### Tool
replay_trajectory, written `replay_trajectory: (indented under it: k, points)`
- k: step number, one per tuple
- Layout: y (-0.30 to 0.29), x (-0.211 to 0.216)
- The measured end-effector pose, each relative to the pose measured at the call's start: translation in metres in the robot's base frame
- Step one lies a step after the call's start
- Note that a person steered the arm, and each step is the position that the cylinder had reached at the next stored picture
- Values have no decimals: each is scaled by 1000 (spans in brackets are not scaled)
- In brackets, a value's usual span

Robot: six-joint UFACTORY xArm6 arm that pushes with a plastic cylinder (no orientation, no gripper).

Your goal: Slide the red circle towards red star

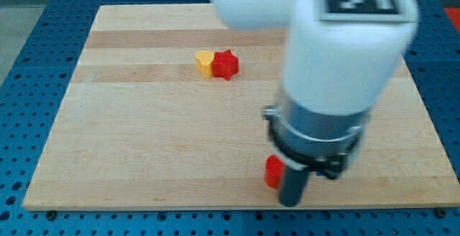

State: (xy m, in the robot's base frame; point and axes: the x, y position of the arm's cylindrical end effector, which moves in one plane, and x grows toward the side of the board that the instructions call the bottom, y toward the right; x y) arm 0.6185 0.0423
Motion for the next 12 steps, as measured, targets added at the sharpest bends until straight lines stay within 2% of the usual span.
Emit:
replay_trajectory:
  k: [1,2,5,7,12]
  points:
    - [-38,0]
    - [-43,0]
    - [8,1]
    - [8,-3]
    - [-6,-83]
